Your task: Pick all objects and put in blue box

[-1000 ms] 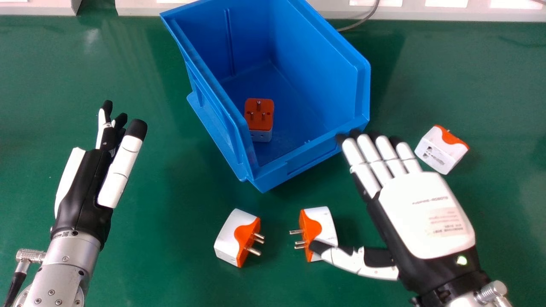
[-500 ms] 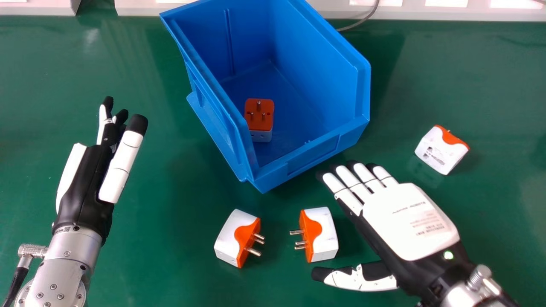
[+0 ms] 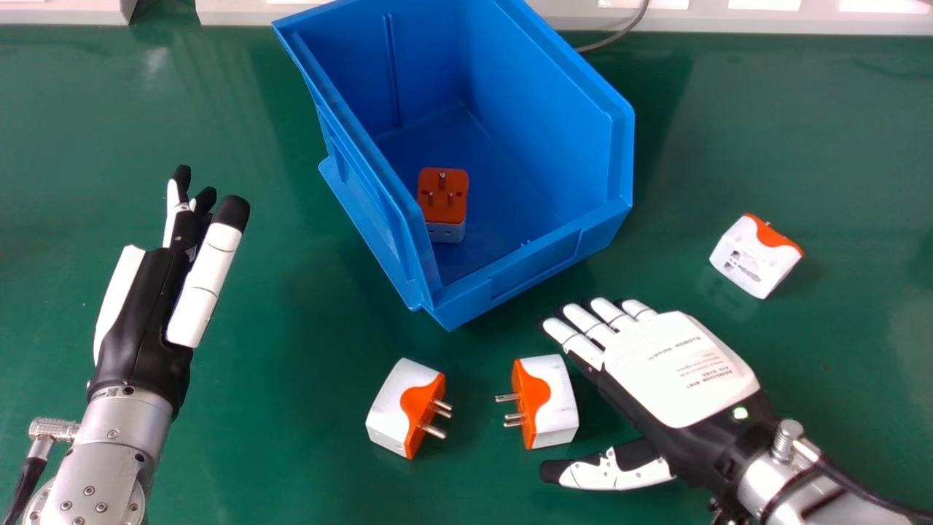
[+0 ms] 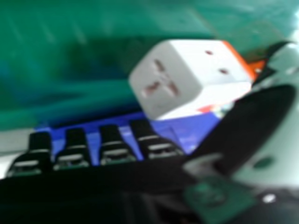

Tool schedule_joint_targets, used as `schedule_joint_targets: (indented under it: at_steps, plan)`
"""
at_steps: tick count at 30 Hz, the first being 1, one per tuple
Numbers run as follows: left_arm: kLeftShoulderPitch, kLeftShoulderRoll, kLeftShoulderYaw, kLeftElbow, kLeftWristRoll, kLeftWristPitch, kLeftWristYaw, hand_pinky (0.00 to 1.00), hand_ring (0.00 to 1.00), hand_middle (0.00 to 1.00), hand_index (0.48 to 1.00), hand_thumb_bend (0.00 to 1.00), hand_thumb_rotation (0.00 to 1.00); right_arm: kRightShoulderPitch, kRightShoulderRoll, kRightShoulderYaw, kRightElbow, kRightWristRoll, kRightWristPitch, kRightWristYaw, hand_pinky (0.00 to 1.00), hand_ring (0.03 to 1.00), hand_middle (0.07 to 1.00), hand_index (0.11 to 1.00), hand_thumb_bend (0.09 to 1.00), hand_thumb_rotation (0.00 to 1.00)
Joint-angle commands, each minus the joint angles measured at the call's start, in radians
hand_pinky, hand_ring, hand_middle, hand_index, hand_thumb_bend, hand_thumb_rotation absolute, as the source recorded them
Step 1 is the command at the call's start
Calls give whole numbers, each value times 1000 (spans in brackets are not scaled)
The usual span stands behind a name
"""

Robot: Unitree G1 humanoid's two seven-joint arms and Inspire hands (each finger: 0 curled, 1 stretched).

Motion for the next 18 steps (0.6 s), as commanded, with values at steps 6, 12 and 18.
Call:
schedule_joint_targets:
  at_steps: [6, 12, 18]
  plan:
    - [8, 12, 11, -34, -10, -15, -7, 1000, 1000, 1000, 1000, 829, 1000, -63, -19, 19, 39, 1, -31, 8, 868, 916, 922, 913, 475, 724]
    - [10, 13, 12, -38, -7, -20, -9, 1000, 1000, 1000, 1000, 821, 1000, -106, -28, 44, 88, -5, -57, 13, 846, 895, 902, 893, 470, 716]
    - [11, 13, 12, -46, -4, -17, -8, 1000, 1000, 1000, 1000, 815, 1000, -156, -37, 67, 130, 8, -84, 26, 780, 853, 864, 845, 464, 656]
